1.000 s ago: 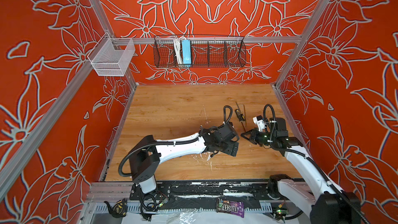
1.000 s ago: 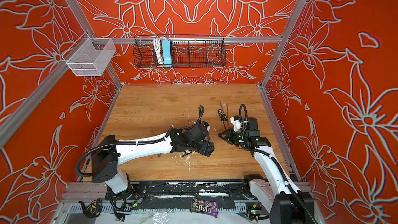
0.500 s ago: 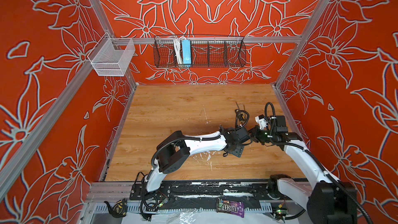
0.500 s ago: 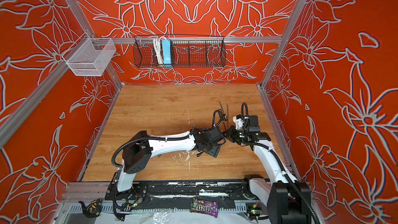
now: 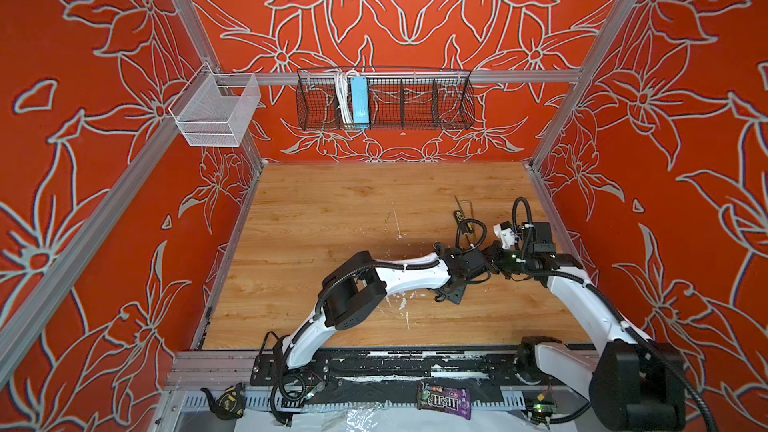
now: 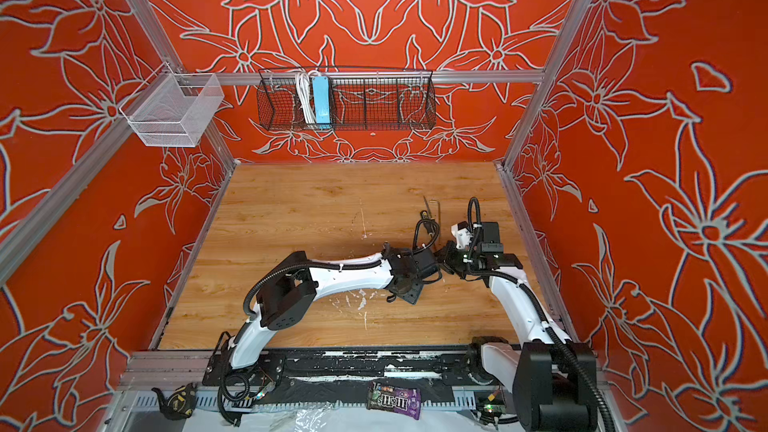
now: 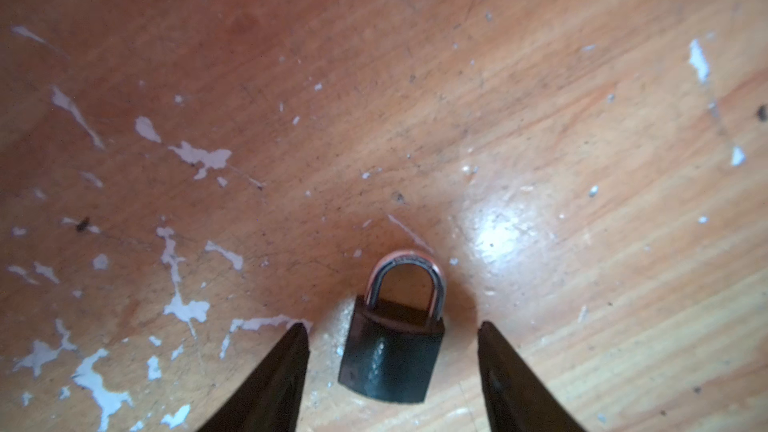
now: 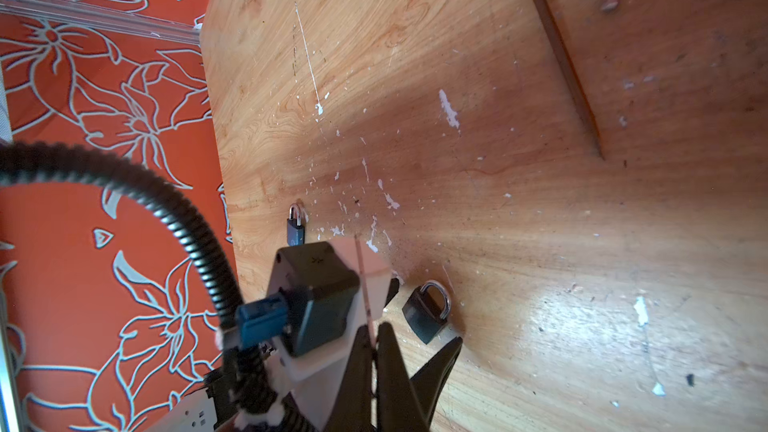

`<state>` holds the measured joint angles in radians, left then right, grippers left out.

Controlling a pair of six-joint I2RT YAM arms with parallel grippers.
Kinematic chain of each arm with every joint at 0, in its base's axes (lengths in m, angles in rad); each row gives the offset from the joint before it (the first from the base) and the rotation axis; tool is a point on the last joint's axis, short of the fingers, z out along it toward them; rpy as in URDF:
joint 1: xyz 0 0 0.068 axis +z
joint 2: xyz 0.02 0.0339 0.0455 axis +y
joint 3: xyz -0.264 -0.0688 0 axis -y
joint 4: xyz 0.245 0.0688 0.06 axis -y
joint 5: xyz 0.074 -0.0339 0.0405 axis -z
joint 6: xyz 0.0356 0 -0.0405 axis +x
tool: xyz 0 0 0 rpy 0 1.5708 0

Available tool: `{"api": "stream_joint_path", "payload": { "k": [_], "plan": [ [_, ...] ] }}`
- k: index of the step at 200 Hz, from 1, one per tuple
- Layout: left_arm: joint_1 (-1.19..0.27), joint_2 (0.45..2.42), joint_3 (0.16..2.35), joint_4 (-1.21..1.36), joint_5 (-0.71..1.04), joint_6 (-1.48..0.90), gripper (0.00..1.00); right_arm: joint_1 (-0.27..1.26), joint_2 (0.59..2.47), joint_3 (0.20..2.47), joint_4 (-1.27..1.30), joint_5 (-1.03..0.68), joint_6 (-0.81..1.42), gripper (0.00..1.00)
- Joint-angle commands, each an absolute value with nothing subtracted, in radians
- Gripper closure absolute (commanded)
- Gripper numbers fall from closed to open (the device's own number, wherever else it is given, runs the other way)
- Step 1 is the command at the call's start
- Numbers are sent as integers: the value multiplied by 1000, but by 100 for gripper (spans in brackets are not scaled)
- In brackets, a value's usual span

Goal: Unlock with the key
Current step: 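Lower the left gripper over the dark grey padlock and close on its body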

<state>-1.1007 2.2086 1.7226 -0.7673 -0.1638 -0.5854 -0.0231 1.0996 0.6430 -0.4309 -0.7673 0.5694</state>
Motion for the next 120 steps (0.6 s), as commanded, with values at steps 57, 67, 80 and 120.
{"api": "stream_joint_path", "payload": {
  "k": [57,67,80,120],
  "plan": [
    [-1082,2243,1730,-840,-207,-707,50,-28,1094,652,-443,-804,527,100],
    [-1074,2242,1722,-849,-203,-736,51,-28,1094,653,-446,-805,526,100],
    [-1061,2231,1701,-856,-193,-772,53,-29,1096,653,-447,-814,523,100],
    [-1033,2186,1617,-852,-158,-882,57,-26,1111,652,-440,-831,523,100]
  ]
}}
